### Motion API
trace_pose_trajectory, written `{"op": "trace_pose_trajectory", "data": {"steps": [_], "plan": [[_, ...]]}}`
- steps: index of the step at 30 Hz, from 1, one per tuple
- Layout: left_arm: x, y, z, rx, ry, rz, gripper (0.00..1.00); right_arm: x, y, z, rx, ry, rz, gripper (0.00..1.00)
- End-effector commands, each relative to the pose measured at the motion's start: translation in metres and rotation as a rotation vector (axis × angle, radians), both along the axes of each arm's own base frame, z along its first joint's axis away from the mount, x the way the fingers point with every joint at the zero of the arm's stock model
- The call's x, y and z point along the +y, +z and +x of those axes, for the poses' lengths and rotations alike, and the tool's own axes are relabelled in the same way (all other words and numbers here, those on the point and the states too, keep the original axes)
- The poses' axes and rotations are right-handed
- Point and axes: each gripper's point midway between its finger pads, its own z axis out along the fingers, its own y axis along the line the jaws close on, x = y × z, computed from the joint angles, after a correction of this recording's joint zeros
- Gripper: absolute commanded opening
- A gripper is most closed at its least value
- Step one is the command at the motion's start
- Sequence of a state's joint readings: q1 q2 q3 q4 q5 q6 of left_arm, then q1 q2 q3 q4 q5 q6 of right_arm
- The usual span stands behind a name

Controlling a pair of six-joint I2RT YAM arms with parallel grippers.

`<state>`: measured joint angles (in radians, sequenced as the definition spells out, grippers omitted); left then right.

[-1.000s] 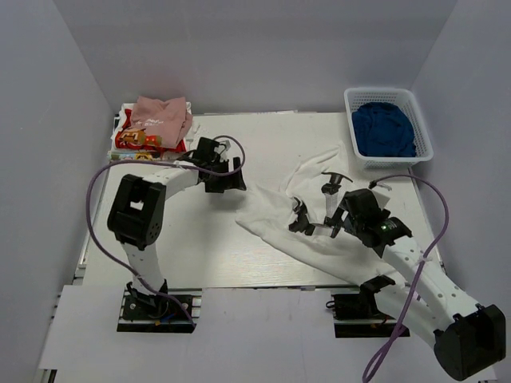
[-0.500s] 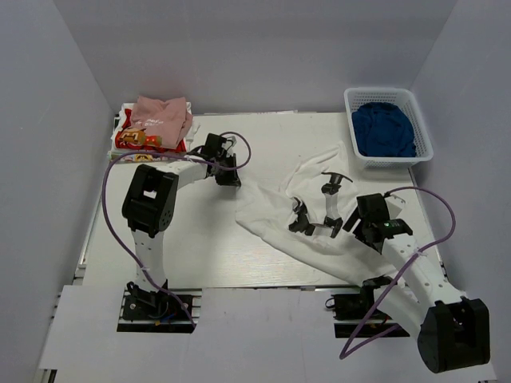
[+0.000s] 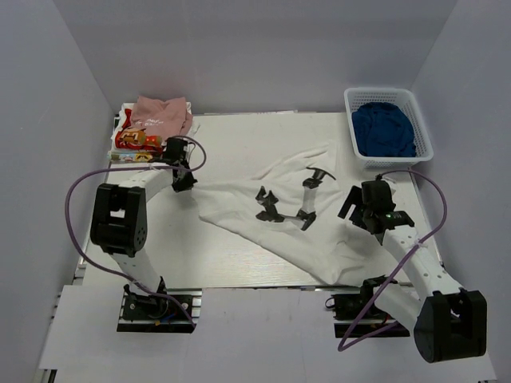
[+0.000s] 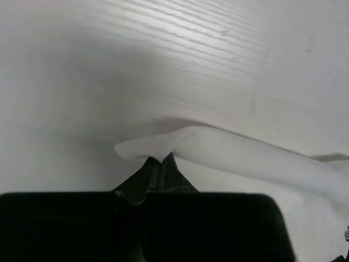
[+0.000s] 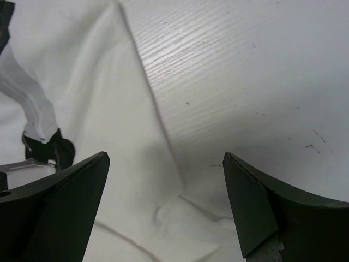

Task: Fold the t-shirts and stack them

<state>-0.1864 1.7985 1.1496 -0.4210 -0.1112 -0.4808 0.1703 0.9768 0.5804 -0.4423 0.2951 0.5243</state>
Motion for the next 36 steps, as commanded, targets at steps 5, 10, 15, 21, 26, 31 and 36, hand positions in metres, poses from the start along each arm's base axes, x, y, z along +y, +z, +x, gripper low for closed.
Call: {"op": "trace_pose_trajectory", "data": {"steps": [5,10,15,21,26,31,36], "plan": [[0.039,0.024,-0.031,-0.041,0.127,0.076,0.00,0.018,0.001,0.017,0.007,0.118,0.031,0.91],[0.048,0.026,-0.039,-0.045,0.149,0.075,0.00,0.033,0.001,0.032,-0.030,0.192,0.074,0.91],[0.049,0.023,-0.032,-0.028,0.152,0.071,0.09,0.060,0.014,0.065,-0.091,0.291,0.147,0.91],[0.049,0.054,-0.002,-0.082,0.153,0.064,1.00,0.080,0.034,0.114,-0.178,0.384,0.095,0.91],[0.041,0.057,0.002,-0.085,0.111,0.034,1.00,0.090,0.026,0.160,-0.171,0.406,0.023,0.91],[0.044,0.027,-0.007,-0.002,0.114,0.056,1.00,0.098,0.039,0.213,-0.213,0.408,-0.016,0.91],[0.032,0.001,0.001,0.037,0.091,0.005,1.00,0.099,0.014,0.254,-0.148,0.391,-0.048,0.91]]}}
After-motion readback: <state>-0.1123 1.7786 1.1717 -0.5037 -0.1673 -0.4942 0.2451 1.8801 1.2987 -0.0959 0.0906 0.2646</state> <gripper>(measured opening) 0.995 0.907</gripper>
